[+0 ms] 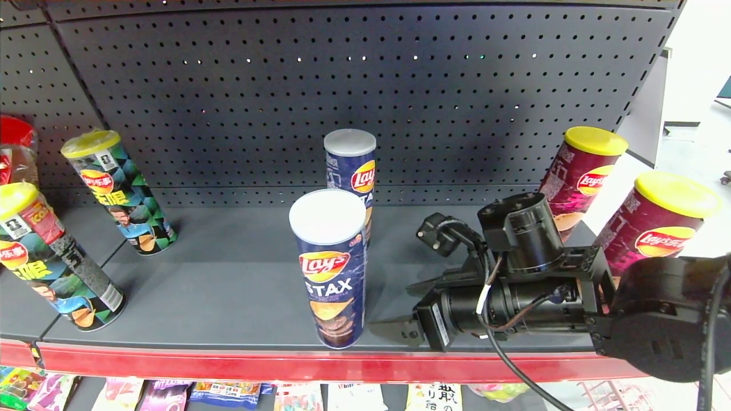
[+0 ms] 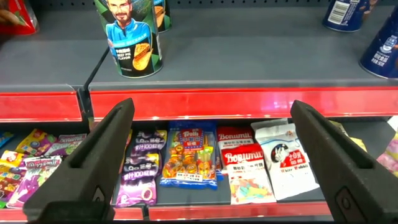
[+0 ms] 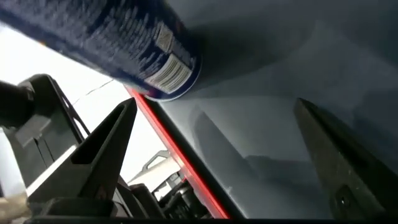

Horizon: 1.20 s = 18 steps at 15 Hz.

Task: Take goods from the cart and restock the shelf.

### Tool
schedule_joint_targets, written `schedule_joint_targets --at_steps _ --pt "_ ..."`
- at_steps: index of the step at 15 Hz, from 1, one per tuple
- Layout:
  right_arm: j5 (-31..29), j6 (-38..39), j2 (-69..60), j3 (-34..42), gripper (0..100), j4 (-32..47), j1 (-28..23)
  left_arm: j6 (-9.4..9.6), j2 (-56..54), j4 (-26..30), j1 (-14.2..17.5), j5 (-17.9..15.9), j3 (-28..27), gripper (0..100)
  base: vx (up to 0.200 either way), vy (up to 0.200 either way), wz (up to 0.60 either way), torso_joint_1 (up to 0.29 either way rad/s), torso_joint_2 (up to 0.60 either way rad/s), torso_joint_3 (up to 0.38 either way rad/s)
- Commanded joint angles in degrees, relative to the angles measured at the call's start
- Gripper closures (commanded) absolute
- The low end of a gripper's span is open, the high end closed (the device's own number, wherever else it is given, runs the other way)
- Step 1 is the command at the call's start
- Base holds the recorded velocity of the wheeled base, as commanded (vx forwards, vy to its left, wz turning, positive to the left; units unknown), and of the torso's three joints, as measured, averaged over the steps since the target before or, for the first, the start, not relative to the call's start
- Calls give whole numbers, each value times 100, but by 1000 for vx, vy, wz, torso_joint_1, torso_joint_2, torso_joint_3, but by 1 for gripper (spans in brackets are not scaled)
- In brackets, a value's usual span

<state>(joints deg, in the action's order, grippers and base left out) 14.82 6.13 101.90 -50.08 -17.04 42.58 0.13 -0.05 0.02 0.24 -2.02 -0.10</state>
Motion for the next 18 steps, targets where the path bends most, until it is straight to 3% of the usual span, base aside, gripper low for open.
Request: schedule_joint_targets --at_steps 1,18 --pt "3 -59 23 -19 0 -1 31 4 5 -2 2 0 1 0 0 0 0 0 0 0" --pt "-6 -86 313 -222 0 -185 101 -5 5 -2 2 0 1 0 0 0 0 0 0 0"
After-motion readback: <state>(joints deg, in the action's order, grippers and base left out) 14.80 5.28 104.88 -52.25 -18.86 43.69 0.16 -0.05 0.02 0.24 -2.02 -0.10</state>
